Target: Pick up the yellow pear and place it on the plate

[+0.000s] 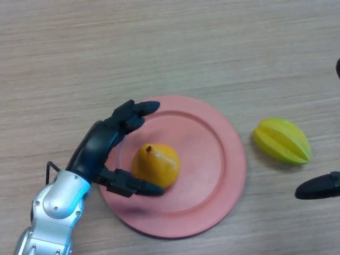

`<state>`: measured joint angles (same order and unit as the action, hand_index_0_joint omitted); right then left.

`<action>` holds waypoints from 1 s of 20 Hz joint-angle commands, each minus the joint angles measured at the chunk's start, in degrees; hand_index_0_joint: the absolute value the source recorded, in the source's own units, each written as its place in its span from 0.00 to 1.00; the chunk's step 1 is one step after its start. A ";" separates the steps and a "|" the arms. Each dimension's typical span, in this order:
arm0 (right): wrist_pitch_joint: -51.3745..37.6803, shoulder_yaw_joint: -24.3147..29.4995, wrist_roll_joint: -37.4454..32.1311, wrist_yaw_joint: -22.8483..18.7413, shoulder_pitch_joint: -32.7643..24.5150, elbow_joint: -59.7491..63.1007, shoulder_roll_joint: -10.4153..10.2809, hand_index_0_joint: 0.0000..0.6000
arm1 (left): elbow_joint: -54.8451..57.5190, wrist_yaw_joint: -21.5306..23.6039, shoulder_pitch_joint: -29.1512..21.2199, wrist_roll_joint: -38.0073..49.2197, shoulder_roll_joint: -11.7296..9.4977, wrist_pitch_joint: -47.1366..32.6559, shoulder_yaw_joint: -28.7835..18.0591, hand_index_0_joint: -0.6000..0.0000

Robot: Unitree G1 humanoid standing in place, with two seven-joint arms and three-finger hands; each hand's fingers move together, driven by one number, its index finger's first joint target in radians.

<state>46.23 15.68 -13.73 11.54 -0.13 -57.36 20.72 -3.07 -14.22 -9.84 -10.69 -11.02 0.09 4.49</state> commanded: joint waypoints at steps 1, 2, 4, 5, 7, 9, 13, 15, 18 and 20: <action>-8.33 5.63 2.30 2.40 -1.60 -2.65 0.50 0.00 | 5.03 0.36 -2.23 -0.16 -1.38 -3.25 -2.21 1.00; -8.33 5.91 3.54 3.66 -2.12 -2.65 -0.31 0.00 | 7.05 0.75 -2.15 1.83 -1.14 -1.42 -2.91 1.00; -9.55 6.31 4.96 5.67 -1.29 -2.61 -2.02 0.00 | 12.86 0.33 -1.01 4.38 -2.02 3.32 -4.30 1.00; -9.94 6.67 5.15 6.17 -1.13 -2.37 -2.30 0.00 | 15.89 0.59 -0.69 5.87 -2.11 6.49 -5.08 1.00; -12.74 6.87 7.00 7.25 -0.62 -0.75 -2.44 0.00 | 22.95 1.57 -0.05 10.52 -3.08 12.74 -7.86 1.00; -13.75 7.64 7.46 8.07 -0.82 -0.02 -2.25 0.00 | 26.95 2.54 0.00 15.54 -4.83 17.05 -11.82 1.00; -18.85 7.15 9.24 9.17 -0.09 4.05 -2.85 0.00 | 31.04 4.34 1.35 23.86 -8.36 19.44 -19.55 1.00; -20.04 6.76 8.45 9.04 -0.11 6.10 -2.83 0.00 | 30.25 3.93 2.36 25.84 -10.21 19.25 -23.36 1.00; -20.98 5.93 7.36 8.78 -0.64 9.54 -2.56 0.00 | 29.56 3.17 2.91 25.98 -12.34 18.26 -26.63 1.00; -22.97 4.43 8.66 8.43 -0.61 11.99 -2.30 0.00 | 26.76 2.53 2.37 25.52 -13.12 13.72 -28.01 1.00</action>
<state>31.43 18.20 -4.89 21.33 0.60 -42.84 16.77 21.31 -11.55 -5.74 14.46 -21.37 22.67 -17.84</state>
